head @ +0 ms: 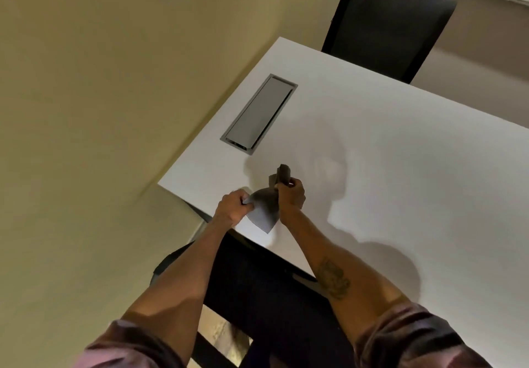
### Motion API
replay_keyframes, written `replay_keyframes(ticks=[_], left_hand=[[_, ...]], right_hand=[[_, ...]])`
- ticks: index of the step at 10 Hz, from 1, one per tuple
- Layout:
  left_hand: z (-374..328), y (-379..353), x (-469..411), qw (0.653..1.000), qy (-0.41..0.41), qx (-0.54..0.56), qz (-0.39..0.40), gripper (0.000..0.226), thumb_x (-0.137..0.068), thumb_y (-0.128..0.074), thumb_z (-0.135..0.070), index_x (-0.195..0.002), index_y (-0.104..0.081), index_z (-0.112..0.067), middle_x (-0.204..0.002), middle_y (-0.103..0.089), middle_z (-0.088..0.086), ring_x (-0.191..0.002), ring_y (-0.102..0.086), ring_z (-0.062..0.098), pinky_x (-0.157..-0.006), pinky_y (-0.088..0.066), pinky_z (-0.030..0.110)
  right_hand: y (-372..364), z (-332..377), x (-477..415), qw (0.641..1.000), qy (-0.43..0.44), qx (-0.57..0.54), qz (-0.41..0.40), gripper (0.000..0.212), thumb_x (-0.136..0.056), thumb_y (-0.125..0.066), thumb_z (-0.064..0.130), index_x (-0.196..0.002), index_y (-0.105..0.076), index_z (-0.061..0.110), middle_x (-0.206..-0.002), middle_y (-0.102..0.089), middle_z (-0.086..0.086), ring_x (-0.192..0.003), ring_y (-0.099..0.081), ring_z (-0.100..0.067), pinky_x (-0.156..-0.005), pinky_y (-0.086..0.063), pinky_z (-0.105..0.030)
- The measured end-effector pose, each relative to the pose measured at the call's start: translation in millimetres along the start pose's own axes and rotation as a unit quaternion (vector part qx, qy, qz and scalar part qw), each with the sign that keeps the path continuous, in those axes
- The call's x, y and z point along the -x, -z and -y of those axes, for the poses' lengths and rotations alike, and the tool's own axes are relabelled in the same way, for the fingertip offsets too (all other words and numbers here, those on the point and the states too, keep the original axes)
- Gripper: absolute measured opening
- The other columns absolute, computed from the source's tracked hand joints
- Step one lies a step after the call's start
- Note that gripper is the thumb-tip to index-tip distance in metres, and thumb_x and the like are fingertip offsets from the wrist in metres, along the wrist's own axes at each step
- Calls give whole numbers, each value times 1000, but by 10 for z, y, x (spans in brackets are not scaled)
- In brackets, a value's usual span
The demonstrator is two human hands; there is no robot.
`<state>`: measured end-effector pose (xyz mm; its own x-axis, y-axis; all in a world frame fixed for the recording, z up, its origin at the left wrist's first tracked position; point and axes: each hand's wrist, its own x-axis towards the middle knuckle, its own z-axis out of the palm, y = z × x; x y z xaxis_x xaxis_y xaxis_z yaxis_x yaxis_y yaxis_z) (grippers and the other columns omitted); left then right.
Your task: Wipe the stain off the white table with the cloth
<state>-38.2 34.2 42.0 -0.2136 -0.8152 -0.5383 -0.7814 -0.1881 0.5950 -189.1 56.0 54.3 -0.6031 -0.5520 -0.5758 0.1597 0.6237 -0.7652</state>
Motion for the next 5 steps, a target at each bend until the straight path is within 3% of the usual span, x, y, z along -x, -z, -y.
replay_keyframes(ticks=[2, 3, 4, 5], left_hand=[[232, 188, -205, 997, 66, -42, -25, 36, -95, -63, -32, -125, -62, -11, -123, -67, 14, -113, -63, 36, -91, -49, 39], [319, 273, -248, 990, 118, -58, -49, 40, -94, -61, -33, -128, -58, -11, -126, -67, 15, -116, -63, 37, -101, -51, 44], [325, 277, -309, 983, 139, -88, -80, 43, -96, -59, -37, -131, -55, -13, -131, -65, 13, -123, -60, 35, -108, -43, 48], [228, 271, -372, 981, 126, -105, -100, 44, -97, -58, -39, -133, -56, -13, -130, -65, 12, -122, -60, 34, -106, -41, 48]], right_hand=[[-402, 54, -13, 998, 5, 39, 50, 42, -94, -63, 21, -133, -51, 11, -133, -61, -12, -123, -57, -32, -111, -43, -39], [-438, 106, -21, 996, 19, 56, 64, 38, -95, -59, 18, -132, -54, 11, -132, -61, -12, -120, -58, -30, -108, -47, -40], [-381, 105, -78, 996, 32, 54, 69, 36, -97, -53, 15, -133, -56, 12, -132, -62, -11, -119, -60, -29, -107, -49, -43], [-302, 90, -147, 995, 38, 66, 67, 35, -97, -53, 16, -132, -56, 11, -130, -63, -12, -118, -61, -30, -105, -50, -45]])
